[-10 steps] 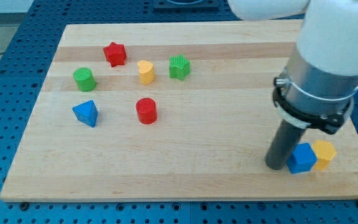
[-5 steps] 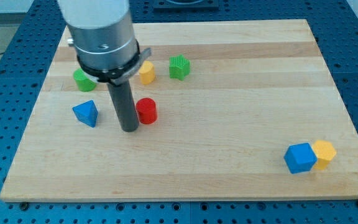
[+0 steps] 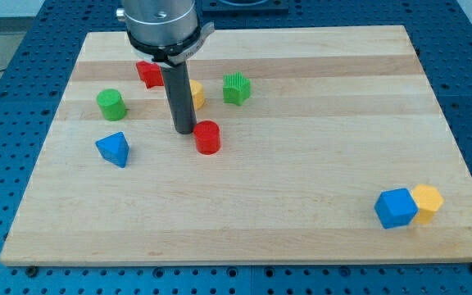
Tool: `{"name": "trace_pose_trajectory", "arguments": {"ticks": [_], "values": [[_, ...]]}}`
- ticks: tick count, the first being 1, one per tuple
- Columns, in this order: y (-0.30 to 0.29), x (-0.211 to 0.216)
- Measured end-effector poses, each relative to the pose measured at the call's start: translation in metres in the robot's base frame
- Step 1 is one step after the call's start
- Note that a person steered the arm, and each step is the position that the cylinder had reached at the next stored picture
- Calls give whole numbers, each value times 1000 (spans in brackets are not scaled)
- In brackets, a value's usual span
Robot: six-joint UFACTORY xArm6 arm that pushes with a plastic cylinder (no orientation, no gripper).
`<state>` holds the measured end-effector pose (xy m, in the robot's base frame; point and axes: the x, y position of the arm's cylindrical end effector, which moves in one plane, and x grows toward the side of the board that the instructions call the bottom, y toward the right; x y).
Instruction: Place the red circle towards the top left of the yellow hexagon
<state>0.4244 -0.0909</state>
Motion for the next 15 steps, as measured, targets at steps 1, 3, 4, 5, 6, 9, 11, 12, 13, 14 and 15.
{"name": "trace_pose_trajectory", "arguments": {"ticks": [1,3,4,5,6,9,11,12,13,14,15], "values": [[8,18],[92,99],[135,104],[89,96],[66,79],[154,83],[210,93],[230,91],[229,69],[252,67],[265,74]]}}
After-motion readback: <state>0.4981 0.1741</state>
